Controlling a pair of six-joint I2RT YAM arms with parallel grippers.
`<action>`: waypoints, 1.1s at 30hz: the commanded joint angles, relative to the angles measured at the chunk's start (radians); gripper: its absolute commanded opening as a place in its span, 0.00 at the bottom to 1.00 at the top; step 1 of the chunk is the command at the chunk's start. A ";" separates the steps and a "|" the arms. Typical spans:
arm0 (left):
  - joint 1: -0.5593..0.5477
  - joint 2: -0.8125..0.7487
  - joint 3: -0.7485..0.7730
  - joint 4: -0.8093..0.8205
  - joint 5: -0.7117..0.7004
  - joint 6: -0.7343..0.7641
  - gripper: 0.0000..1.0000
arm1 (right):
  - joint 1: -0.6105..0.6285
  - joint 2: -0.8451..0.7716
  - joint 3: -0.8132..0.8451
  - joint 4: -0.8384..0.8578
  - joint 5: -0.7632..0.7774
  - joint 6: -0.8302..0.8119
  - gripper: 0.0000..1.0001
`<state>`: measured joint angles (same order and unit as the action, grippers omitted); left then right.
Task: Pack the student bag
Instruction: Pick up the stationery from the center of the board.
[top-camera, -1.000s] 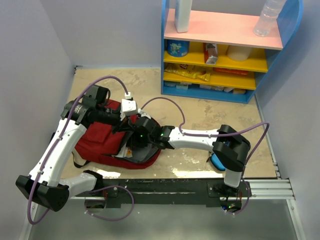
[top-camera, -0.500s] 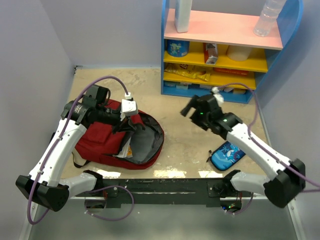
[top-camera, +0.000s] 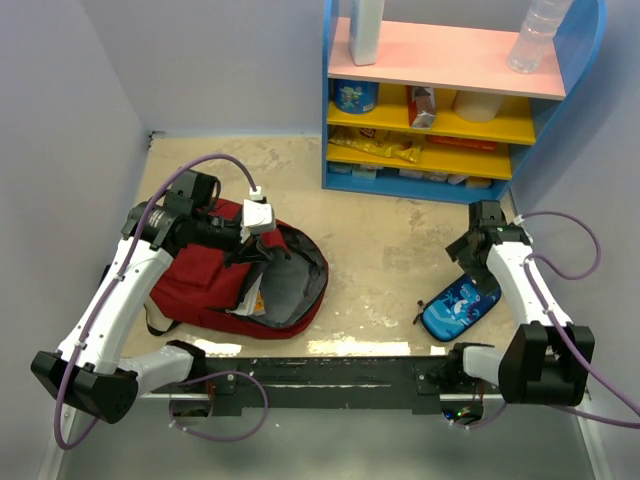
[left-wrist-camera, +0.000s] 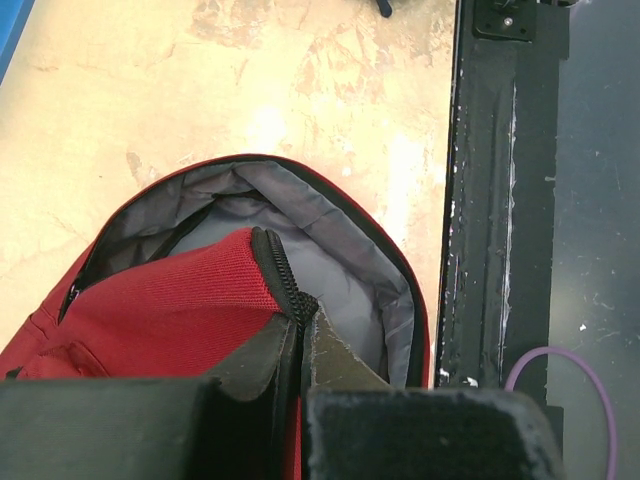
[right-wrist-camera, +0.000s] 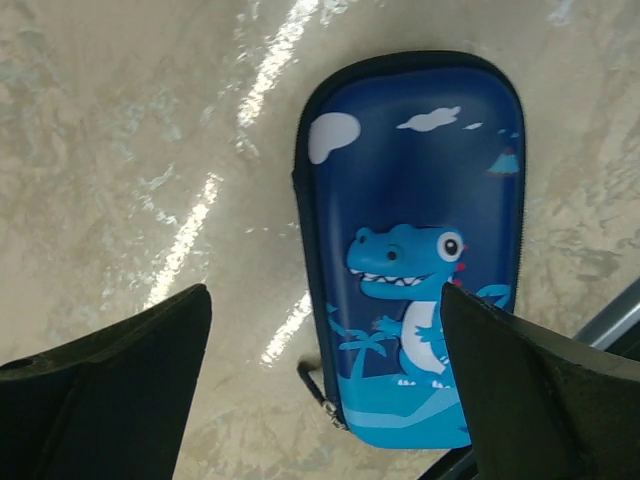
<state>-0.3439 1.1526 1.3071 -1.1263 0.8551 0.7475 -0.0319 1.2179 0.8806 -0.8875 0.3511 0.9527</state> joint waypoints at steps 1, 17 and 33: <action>-0.010 -0.018 0.014 0.028 0.053 0.047 0.00 | -0.049 -0.044 -0.015 -0.038 0.065 -0.034 0.99; -0.009 -0.010 0.020 0.045 0.094 0.055 0.00 | -0.053 0.221 -0.028 -0.039 0.095 0.003 0.98; -0.009 -0.024 0.014 0.056 0.079 0.069 0.00 | 0.165 0.233 -0.039 0.185 -0.153 0.112 0.41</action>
<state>-0.3439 1.1526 1.3071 -1.1244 0.8646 0.7887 0.0364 1.4364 0.8318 -0.8879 0.4191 0.9398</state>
